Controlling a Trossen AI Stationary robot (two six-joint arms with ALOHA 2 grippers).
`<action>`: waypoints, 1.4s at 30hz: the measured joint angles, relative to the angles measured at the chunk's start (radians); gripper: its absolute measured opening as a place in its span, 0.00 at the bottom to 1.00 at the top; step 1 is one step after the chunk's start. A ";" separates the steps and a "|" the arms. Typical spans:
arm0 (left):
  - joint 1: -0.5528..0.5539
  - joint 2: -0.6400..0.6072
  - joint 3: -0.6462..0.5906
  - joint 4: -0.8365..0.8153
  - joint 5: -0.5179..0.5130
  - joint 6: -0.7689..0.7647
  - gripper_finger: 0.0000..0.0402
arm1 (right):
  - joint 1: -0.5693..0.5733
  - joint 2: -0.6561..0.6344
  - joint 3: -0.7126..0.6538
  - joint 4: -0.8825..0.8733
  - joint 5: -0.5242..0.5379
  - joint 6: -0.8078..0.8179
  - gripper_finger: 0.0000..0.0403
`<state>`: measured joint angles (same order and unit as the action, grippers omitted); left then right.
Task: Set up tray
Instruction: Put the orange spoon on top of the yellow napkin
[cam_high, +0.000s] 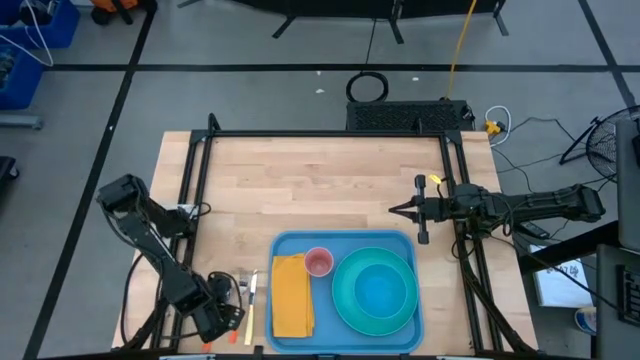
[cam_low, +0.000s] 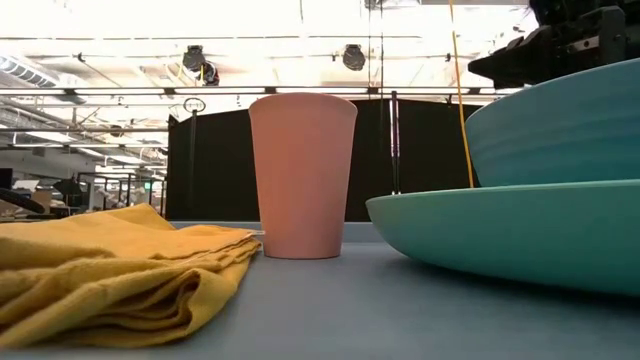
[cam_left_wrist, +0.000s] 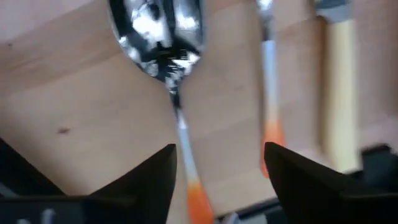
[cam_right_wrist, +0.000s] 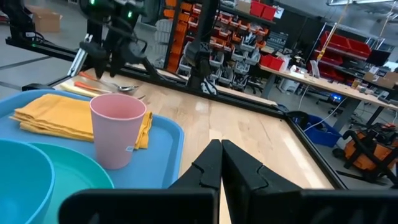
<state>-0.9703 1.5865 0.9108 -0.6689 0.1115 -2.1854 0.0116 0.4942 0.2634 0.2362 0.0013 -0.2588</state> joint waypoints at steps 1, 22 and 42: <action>0.000 0.013 0.000 -0.003 0.019 0.000 0.63 | 0.000 0.000 0.000 0.005 0.000 0.000 0.00; -0.058 0.108 0.003 -0.051 0.012 0.155 0.45 | 0.000 0.000 0.000 0.020 -0.002 -0.011 0.00; -0.017 0.088 -0.004 -0.019 0.004 -0.054 0.03 | 0.000 0.000 0.000 0.026 -0.002 -0.015 0.00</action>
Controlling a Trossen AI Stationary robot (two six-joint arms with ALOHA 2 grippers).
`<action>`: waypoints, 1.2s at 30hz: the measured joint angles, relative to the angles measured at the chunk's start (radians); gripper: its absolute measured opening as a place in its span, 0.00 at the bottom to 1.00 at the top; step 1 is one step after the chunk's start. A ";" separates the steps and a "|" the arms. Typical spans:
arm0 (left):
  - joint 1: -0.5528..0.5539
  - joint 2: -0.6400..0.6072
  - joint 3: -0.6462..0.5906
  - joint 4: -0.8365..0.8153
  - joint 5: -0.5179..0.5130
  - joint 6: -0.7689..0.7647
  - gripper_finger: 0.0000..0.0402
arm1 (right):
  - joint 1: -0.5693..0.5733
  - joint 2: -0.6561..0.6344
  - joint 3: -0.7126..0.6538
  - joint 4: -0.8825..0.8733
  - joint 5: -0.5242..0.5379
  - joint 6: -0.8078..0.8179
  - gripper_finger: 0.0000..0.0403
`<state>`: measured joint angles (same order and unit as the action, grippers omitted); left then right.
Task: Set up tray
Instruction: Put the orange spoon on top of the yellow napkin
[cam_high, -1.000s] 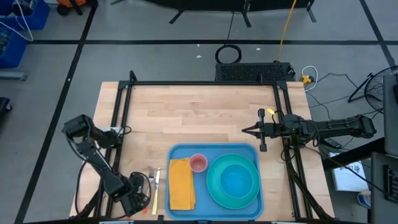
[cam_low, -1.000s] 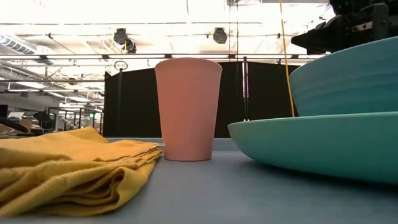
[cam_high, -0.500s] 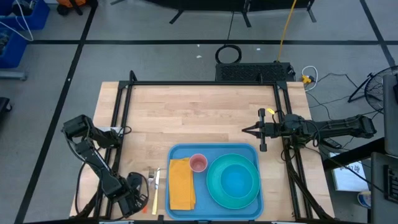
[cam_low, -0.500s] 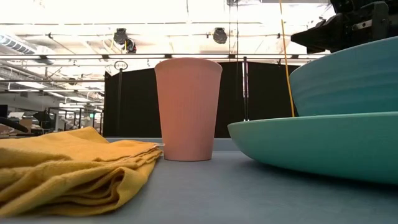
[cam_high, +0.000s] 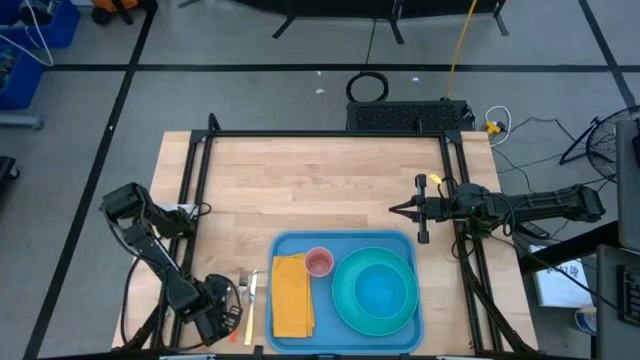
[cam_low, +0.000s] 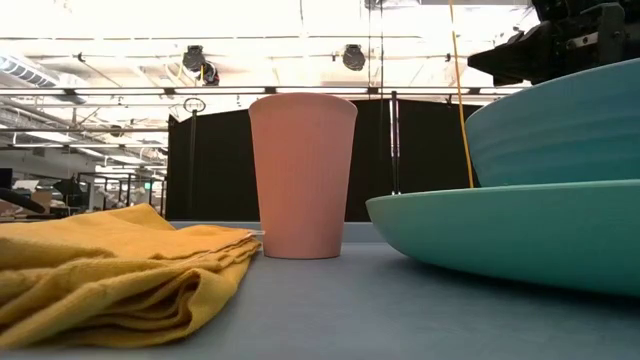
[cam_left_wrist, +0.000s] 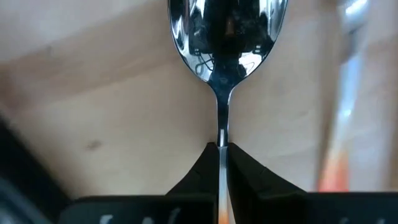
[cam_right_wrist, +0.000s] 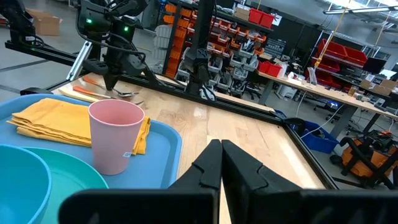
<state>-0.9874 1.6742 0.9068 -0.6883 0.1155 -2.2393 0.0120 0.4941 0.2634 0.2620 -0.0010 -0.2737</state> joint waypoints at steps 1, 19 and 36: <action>0.006 -0.010 -0.001 -0.012 -0.020 -0.001 0.03 | 0.000 0.000 0.000 0.000 0.000 0.000 0.00; 0.177 -0.219 0.103 -0.131 -0.231 0.096 0.03 | 0.000 0.000 0.000 0.000 0.000 0.000 0.00; 0.426 0.047 0.207 0.346 -0.213 0.432 0.02 | 0.000 0.000 0.000 -0.004 0.000 -0.001 0.00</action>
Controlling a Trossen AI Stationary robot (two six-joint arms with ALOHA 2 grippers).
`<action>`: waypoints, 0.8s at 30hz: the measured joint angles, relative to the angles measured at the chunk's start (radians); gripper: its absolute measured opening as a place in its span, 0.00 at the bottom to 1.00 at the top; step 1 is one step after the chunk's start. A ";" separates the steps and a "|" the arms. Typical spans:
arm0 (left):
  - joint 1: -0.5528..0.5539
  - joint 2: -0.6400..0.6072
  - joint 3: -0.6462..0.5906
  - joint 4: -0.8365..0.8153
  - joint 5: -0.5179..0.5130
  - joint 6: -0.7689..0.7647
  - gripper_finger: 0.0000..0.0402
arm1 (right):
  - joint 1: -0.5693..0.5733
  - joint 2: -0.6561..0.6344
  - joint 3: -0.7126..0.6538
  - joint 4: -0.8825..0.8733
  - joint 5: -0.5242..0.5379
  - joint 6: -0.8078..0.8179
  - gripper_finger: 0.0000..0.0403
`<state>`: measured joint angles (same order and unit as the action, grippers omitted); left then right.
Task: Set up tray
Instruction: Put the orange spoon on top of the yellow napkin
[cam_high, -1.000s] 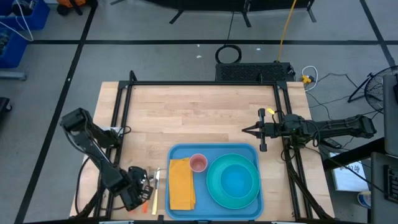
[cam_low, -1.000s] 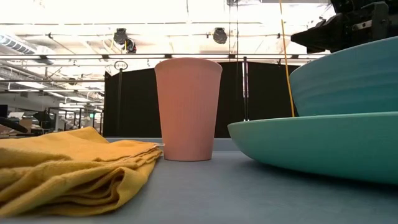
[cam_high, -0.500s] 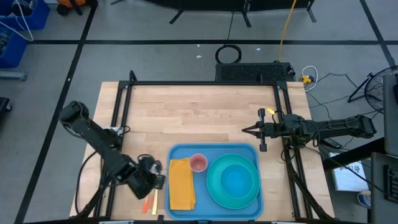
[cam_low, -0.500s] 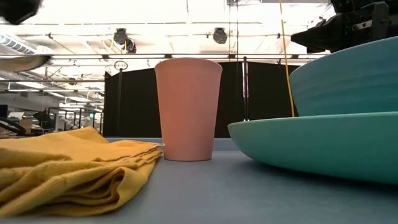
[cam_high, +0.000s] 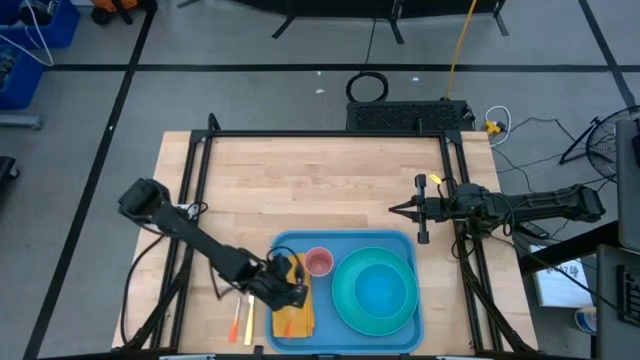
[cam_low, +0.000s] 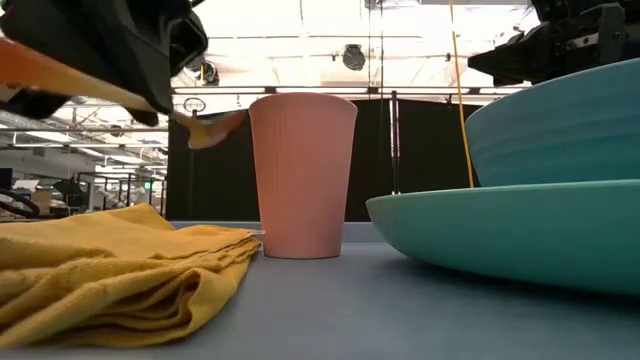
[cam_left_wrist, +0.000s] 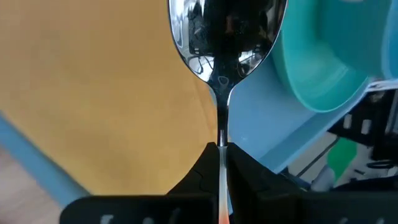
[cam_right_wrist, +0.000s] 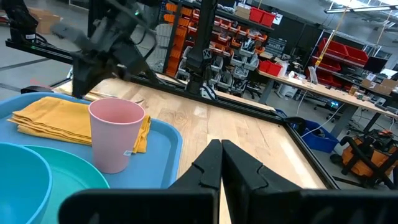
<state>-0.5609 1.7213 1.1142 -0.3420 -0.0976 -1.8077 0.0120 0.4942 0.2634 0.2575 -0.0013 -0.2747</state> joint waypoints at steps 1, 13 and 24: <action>0.001 0.021 0.016 -0.001 0.012 0.001 0.02 | 0.000 0.000 0.000 0.001 0.000 -0.002 0.00; 0.002 0.173 0.105 -0.008 -0.012 -0.039 0.02 | 0.000 0.000 0.000 0.001 0.000 -0.007 0.00; -0.019 0.165 0.105 -0.136 -0.068 -0.096 0.02 | 0.000 0.000 0.000 0.005 0.000 -0.007 0.00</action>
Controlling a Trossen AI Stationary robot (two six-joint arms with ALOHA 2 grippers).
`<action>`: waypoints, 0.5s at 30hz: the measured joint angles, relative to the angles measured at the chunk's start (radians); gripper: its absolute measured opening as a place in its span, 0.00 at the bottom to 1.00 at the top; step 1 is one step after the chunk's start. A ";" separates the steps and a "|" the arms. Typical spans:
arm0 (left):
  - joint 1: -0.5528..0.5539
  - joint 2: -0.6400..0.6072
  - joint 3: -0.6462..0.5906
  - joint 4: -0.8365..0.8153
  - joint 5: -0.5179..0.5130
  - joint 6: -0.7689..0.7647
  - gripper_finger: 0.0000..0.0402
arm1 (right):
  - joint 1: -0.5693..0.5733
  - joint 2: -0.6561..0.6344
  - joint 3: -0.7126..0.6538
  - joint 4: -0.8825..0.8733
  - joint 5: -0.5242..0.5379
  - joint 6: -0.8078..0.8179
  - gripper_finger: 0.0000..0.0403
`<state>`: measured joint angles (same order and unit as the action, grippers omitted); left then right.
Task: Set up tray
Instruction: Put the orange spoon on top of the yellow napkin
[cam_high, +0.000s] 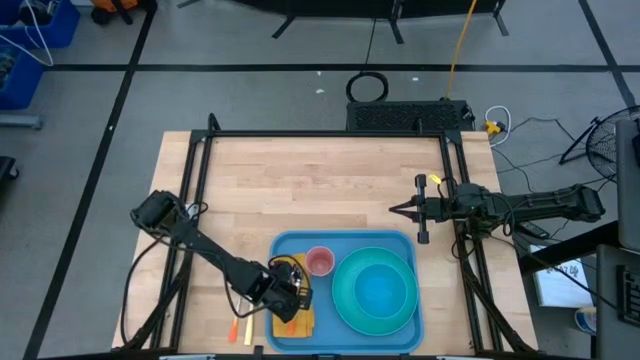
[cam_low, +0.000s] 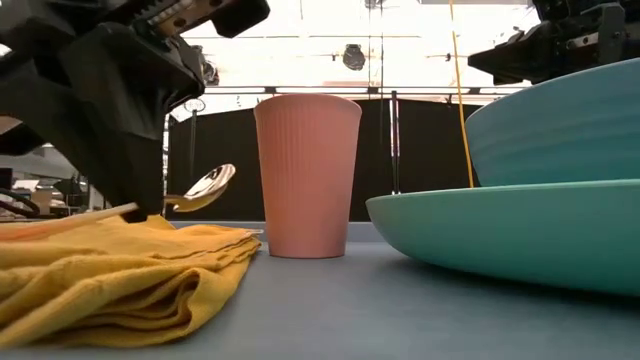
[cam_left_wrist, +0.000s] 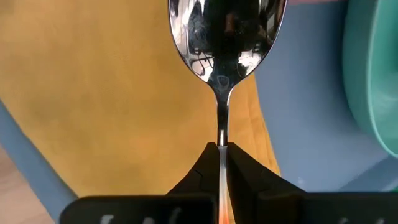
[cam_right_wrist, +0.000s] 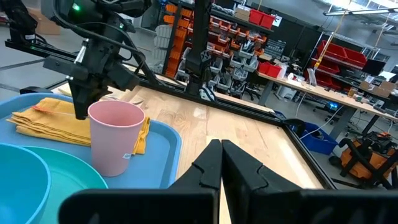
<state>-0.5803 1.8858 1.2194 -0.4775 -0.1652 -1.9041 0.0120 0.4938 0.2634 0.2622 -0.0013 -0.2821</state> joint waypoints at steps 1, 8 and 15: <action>0.002 0.000 0.000 -0.003 -0.002 0.005 0.02 | 0.000 0.000 0.000 0.002 0.000 0.000 0.00; 0.004 0.014 0.000 0.000 -0.002 0.010 0.03 | 0.000 0.000 0.000 0.003 0.000 0.000 0.00; 0.003 0.026 0.000 0.010 -0.012 -0.013 0.08 | 0.000 0.000 0.000 0.004 0.000 0.000 0.00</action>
<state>-0.5774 1.9115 1.2194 -0.4679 -0.1767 -1.9168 0.0120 0.4941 0.2634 0.2658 -0.0013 -0.2817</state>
